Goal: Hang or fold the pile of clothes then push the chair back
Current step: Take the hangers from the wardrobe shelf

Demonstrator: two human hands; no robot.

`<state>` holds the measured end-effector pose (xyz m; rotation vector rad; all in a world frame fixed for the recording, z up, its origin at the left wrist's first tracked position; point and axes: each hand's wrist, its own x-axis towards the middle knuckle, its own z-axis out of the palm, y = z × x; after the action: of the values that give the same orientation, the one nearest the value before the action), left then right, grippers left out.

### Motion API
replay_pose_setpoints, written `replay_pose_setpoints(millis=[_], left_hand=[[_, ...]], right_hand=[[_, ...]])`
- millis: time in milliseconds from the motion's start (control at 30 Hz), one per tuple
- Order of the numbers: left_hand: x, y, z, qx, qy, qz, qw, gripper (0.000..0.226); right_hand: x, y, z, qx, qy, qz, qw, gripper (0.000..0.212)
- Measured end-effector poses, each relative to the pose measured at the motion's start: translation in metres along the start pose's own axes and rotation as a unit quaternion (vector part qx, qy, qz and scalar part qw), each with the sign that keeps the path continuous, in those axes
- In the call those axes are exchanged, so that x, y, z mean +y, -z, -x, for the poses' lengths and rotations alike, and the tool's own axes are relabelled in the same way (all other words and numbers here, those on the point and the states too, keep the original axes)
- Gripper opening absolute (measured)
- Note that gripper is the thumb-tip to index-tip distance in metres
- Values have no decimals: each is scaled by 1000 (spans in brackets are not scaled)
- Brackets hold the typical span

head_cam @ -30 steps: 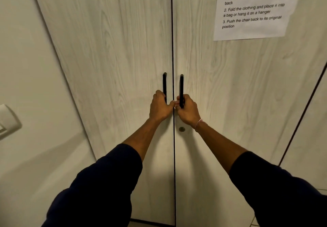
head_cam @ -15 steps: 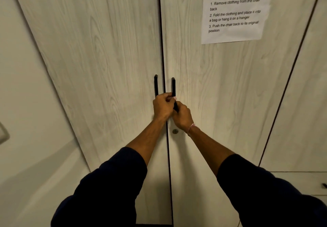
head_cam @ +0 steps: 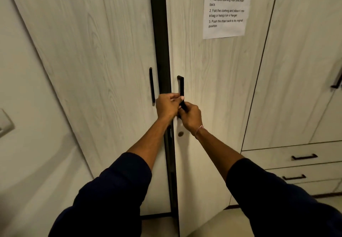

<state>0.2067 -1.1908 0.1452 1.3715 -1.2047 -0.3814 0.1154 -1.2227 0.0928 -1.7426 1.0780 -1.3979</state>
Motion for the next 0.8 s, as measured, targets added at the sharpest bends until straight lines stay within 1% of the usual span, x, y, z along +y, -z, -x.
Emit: replay_pose_setpoints(millis=[67, 133, 167, 233, 300, 367, 400, 433, 467, 500, 533, 567, 600, 700, 800], left_hand=[[13, -4, 26, 5, -7, -10, 1000, 24], [24, -7, 50, 19, -6, -13, 1000, 17], [27, -6, 58, 35, -5, -25, 999, 22], [36, -8, 74, 65, -7, -65, 996, 39], [44, -14, 90, 70, 1, -72, 995, 52], [48, -23, 101, 29, 26, -36, 999, 69], [51, -27, 106, -4, 35, -10, 999, 78], [53, -33, 112, -42, 38, 11, 998, 83], [57, -39, 119, -80, 34, 27, 996, 77], [59, -44, 126, -106, 23, 36, 993, 62], [64, -50, 134, -117, 15, 42, 992, 44], [69, -56, 143, -114, 9, 47, 992, 31], [73, -62, 152, -107, 5, 54, 993, 27], [83, -81, 172, -89, 2, 53, 995, 33], [95, -103, 191, -84, 4, 51, 995, 30]], right_hand=[[-6, 18, 23, 19, -14, -7, 1000, 19], [-9, 43, 46, 14, -20, 3, 1000, 23], [-10, 53, 55, 11, -22, 7, 1000, 25], [-12, 75, 74, 12, -21, 1, 1000, 26], [-15, 94, 90, 17, -20, 10, 1000, 27], [-16, 112, 104, 22, -19, 11, 1000, 27], [-17, 122, 110, 23, -18, 12, 1000, 28], [-17, 132, 117, 26, -18, 11, 999, 28], [-16, 141, 122, 29, -18, 9, 999, 28], [-16, 148, 126, 30, -18, 8, 999, 28], [-15, 156, 131, 32, -16, 10, 999, 27], [-15, 164, 136, 33, -13, 11, 999, 26], [-14, 172, 140, 36, -11, 10, 999, 26], [-12, 199, 153, 45, -9, -1, 999, 26], [-9, 231, 165, 49, -7, 3, 999, 26]])
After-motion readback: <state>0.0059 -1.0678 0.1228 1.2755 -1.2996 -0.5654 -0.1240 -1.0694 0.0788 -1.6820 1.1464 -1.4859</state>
